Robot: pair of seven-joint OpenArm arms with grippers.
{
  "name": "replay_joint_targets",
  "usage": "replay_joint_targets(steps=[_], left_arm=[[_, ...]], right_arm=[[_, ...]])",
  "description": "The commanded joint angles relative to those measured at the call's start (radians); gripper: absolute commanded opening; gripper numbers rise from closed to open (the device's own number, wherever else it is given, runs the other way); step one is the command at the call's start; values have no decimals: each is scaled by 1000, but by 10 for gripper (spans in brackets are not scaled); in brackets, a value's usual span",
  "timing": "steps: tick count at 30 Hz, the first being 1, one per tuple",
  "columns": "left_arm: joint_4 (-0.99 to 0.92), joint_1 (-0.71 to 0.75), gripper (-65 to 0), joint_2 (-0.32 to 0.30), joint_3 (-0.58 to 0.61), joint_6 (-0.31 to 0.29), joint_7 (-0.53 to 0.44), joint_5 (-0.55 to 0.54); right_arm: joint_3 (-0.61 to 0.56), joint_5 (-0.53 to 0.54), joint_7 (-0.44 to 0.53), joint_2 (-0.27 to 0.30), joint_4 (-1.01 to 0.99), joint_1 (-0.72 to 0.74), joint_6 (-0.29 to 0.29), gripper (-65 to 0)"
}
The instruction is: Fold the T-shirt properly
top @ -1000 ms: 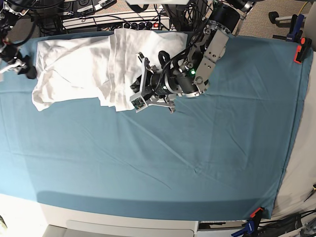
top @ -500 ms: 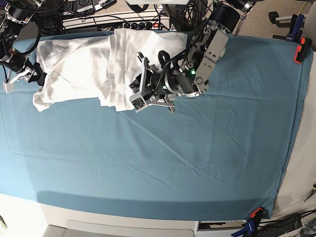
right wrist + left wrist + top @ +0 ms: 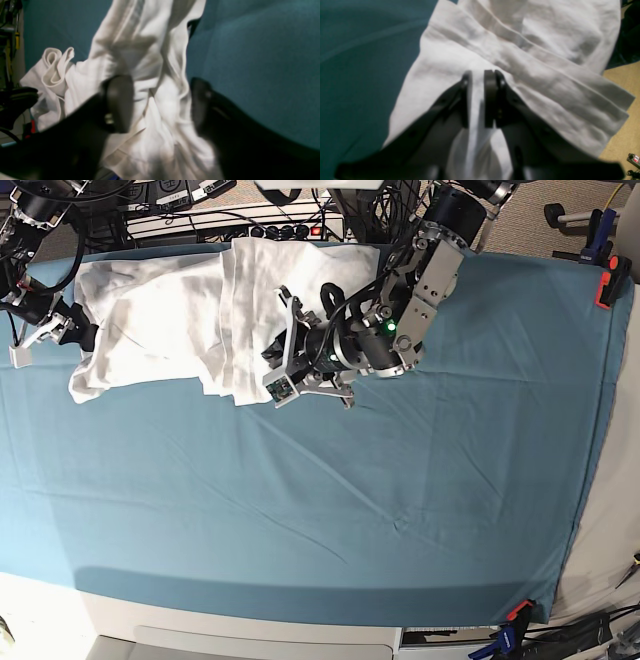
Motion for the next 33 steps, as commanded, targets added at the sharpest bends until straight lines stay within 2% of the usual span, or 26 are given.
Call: replay_joint_targets(steps=[1,4,5,6,8,15,19,24,28,30,33], left_arm=[[19,-16,-548,11,0,-4,-23,-14],[18,-16,-548,11,0,-4,-23,-1],[19,-16,-548,10,0,-4,-23,10],[19,-16,-548,10,0,-4,-23,18],[19,-16,-548,7,0,-4,-22,28],[31,-15,-548,-10,-29,23,-11,47],[60,-6,-548,-28,-128,23,-6,41],[80,12,-548,-89,-278,19,-2,-18],[93,18,-548,-163,-385,17,13,-78],[94,21,-548,-201,-435,-6,16,-111],[95,36,-548,-247,-505,-7,17,-172]], right_arm=[[6,28,7,26,11,8,6,-415],[6,28,7,26,11,8,6,-599],[6,28,7,26,11,8,6,-640],[6,28,7,26,11,8,6,-650],[6,44,7,26,11,8,6,-650],[6,223,7,26,66,5,22,-650],[7,232,7,26,174,-17,22,-650],[7,198,7,18,377,-85,35,-650],[6,170,7,-44,553,-143,35,-650],[6,159,7,-100,631,-167,35,-650],[6,127,7,-196,721,-201,35,-650]])
